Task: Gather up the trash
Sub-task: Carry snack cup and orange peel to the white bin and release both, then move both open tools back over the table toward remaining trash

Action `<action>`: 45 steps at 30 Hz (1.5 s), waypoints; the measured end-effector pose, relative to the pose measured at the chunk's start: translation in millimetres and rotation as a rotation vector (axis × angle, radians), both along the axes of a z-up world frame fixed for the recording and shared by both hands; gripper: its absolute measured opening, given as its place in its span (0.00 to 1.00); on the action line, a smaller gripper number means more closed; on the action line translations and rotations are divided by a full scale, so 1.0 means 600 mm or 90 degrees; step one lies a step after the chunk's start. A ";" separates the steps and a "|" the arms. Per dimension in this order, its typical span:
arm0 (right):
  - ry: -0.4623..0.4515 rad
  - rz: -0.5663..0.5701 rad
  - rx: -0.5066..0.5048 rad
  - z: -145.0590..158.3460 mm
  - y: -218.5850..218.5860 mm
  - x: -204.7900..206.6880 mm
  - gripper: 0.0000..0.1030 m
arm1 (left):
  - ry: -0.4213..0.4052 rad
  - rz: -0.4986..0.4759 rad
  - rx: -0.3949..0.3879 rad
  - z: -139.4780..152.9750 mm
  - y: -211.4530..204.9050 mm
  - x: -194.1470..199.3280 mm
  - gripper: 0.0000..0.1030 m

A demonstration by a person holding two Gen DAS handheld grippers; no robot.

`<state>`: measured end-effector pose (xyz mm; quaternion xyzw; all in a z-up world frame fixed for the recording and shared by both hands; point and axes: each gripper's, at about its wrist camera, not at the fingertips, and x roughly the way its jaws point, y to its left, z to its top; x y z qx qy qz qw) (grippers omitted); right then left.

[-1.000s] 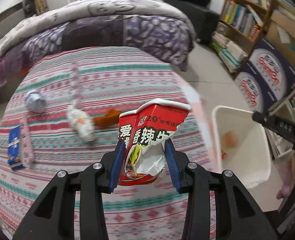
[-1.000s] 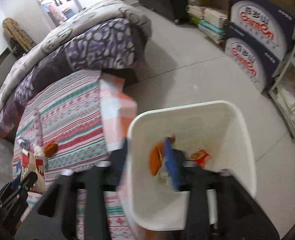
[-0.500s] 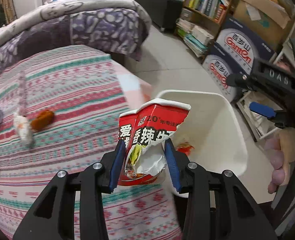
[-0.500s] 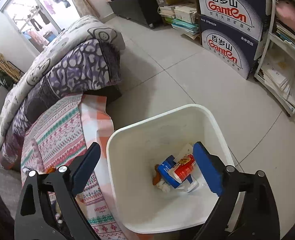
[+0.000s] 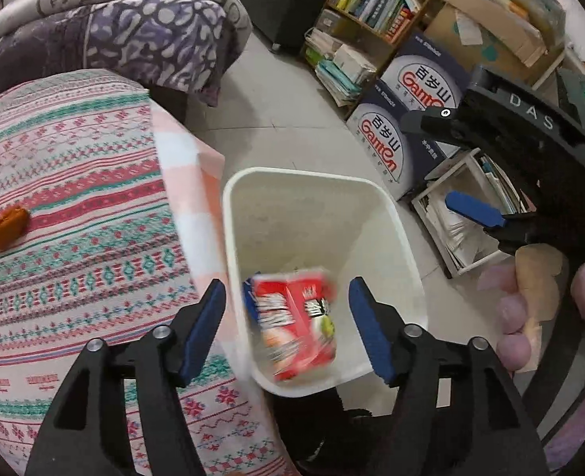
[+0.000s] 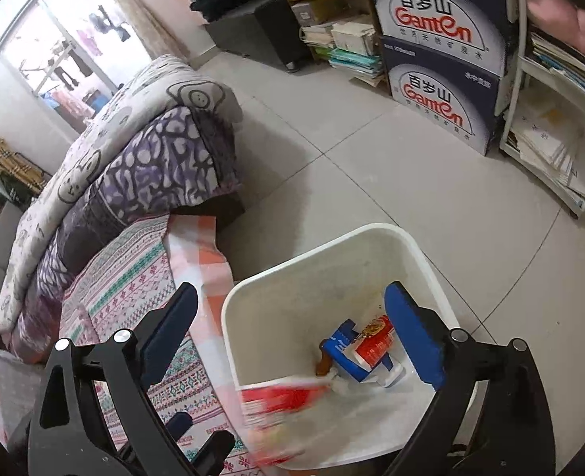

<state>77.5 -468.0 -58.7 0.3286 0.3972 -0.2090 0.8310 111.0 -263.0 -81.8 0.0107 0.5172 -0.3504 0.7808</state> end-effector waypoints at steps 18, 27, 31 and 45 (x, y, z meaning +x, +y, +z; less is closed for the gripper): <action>0.055 0.194 -0.033 -0.028 0.218 0.100 0.92 | -0.059 0.296 0.269 -0.015 0.268 0.108 0.65; 0.077 0.248 -0.028 -0.049 0.292 0.127 0.92 | -0.016 0.391 0.298 -0.022 0.414 0.164 0.65; 0.086 0.267 -0.037 -0.056 0.314 0.133 0.92 | 0.018 0.417 0.296 -0.044 0.463 0.195 0.65; 0.110 0.295 -0.038 -0.084 0.360 0.157 0.92 | 0.075 0.485 0.254 -0.078 0.511 0.234 0.66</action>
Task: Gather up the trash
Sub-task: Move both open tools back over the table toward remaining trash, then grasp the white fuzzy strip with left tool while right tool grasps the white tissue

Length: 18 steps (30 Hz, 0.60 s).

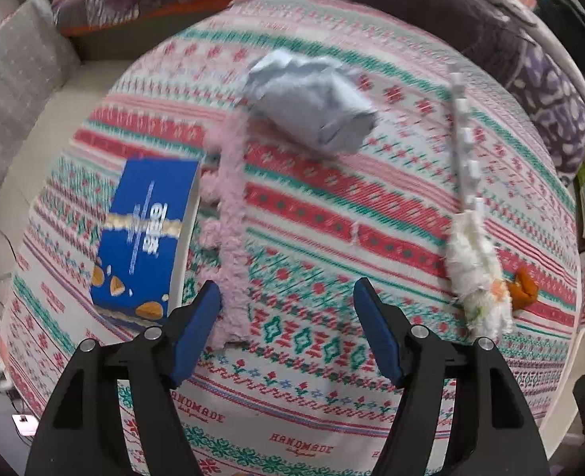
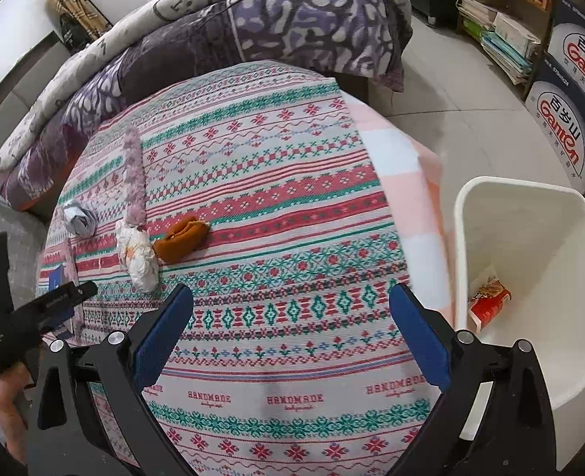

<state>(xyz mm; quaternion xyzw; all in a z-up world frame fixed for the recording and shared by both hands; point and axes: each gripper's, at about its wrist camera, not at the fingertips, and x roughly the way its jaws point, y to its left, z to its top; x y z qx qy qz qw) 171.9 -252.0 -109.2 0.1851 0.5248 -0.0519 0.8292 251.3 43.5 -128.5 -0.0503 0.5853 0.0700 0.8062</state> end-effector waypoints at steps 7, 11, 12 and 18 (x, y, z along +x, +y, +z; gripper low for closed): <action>0.008 0.004 0.000 -0.005 0.001 -0.001 0.92 | 0.014 0.001 0.007 -0.012 -0.001 0.004 0.66; 0.011 -0.006 0.002 -0.008 -0.005 -0.001 0.92 | 0.004 0.015 0.013 -0.012 0.015 0.014 0.67; 0.012 -0.007 0.003 -0.010 -0.005 -0.001 0.92 | 0.006 0.020 0.022 -0.014 0.024 0.017 0.67; 0.022 -0.003 0.014 -0.017 -0.002 0.002 0.92 | 0.031 0.044 0.040 -0.027 0.042 0.020 0.68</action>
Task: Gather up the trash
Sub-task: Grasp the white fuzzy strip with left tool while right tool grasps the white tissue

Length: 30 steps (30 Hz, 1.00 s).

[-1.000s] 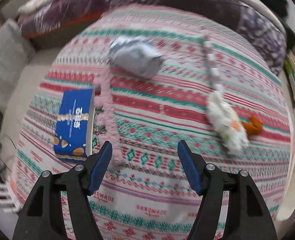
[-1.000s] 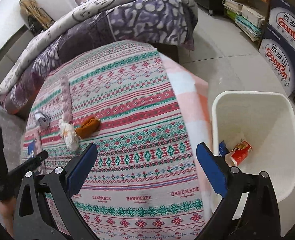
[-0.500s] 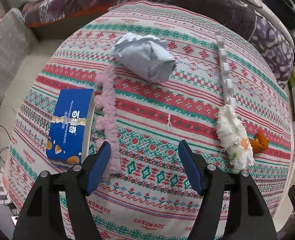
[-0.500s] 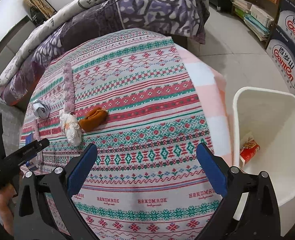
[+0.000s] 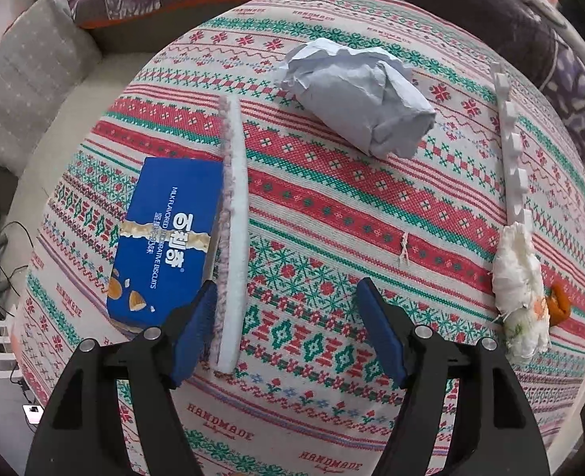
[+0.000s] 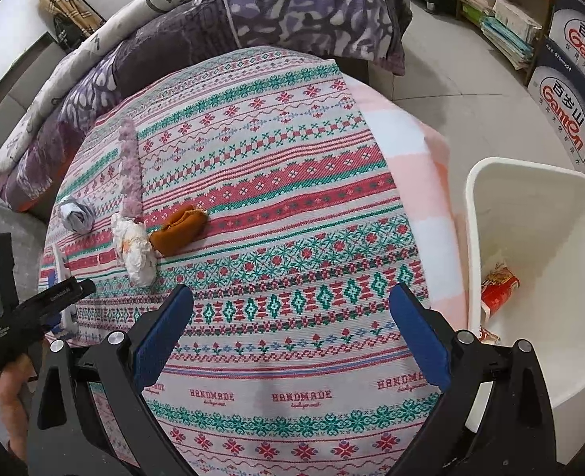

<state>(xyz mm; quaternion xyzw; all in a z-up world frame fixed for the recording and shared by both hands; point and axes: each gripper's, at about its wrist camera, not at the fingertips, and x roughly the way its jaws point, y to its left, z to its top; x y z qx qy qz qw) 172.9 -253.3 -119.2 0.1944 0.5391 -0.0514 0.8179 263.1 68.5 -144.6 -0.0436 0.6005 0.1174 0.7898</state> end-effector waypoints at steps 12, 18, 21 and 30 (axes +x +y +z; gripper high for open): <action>-0.005 0.009 0.002 -0.008 0.013 0.008 0.92 | -0.036 -0.033 -0.027 0.003 0.019 -0.011 0.10; 0.010 0.018 0.018 -0.020 0.025 0.031 0.92 | -0.056 -0.045 -0.052 0.038 0.015 -0.034 0.10; 0.011 -0.009 0.056 -0.025 0.031 0.049 0.92 | -0.076 -0.048 -0.069 0.061 0.012 -0.042 0.10; -0.096 0.221 -0.031 -0.002 0.181 0.115 0.92 | -0.115 -0.061 -0.090 0.119 0.009 -0.053 0.10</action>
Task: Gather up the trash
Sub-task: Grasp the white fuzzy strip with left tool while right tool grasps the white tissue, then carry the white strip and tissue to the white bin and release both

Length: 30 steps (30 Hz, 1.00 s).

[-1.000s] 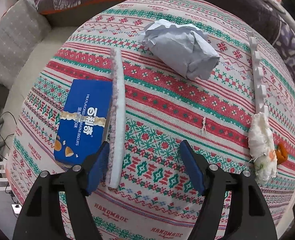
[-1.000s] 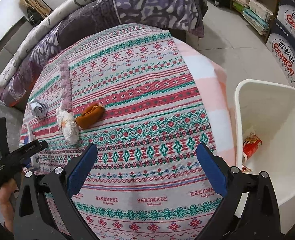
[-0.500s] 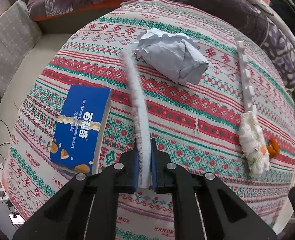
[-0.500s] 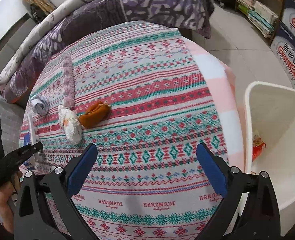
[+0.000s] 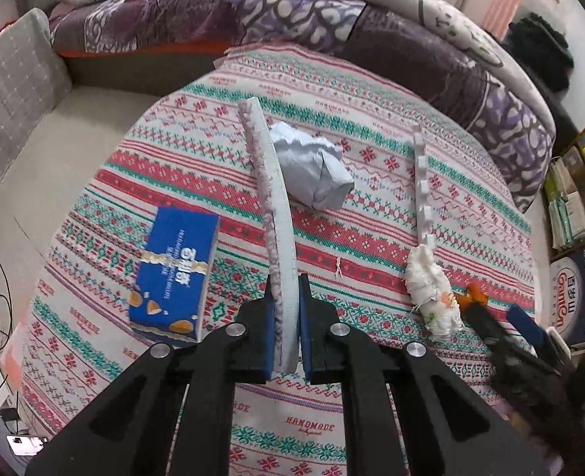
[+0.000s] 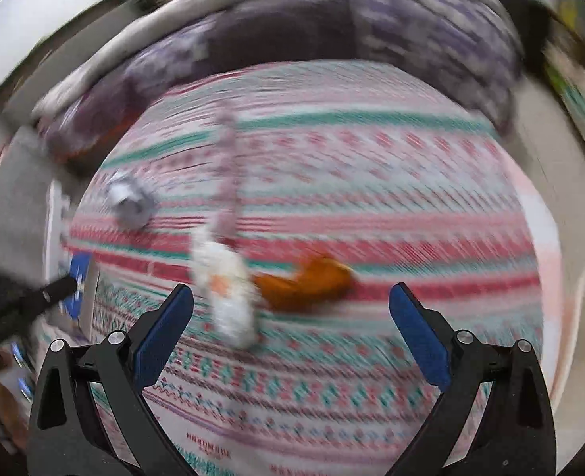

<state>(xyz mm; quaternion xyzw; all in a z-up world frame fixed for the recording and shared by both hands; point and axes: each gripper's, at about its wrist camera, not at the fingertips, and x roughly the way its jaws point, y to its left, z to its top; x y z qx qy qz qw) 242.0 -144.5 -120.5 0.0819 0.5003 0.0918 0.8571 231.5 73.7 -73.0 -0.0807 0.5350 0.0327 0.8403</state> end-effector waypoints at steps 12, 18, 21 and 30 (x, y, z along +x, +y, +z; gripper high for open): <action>0.002 0.109 -0.038 -0.030 0.082 0.033 0.35 | 0.014 -0.001 0.010 -0.006 0.013 -0.001 0.10; -0.016 0.060 0.018 0.008 0.023 0.004 0.35 | -0.004 -0.006 0.010 0.012 0.008 -0.011 0.10; -0.028 0.052 0.024 0.036 0.005 -0.013 0.35 | -0.018 -0.015 0.009 0.025 -0.001 -0.019 0.10; -0.048 0.039 0.018 0.096 -0.042 -0.078 0.35 | -0.051 -0.058 0.000 0.059 -0.048 -0.053 0.10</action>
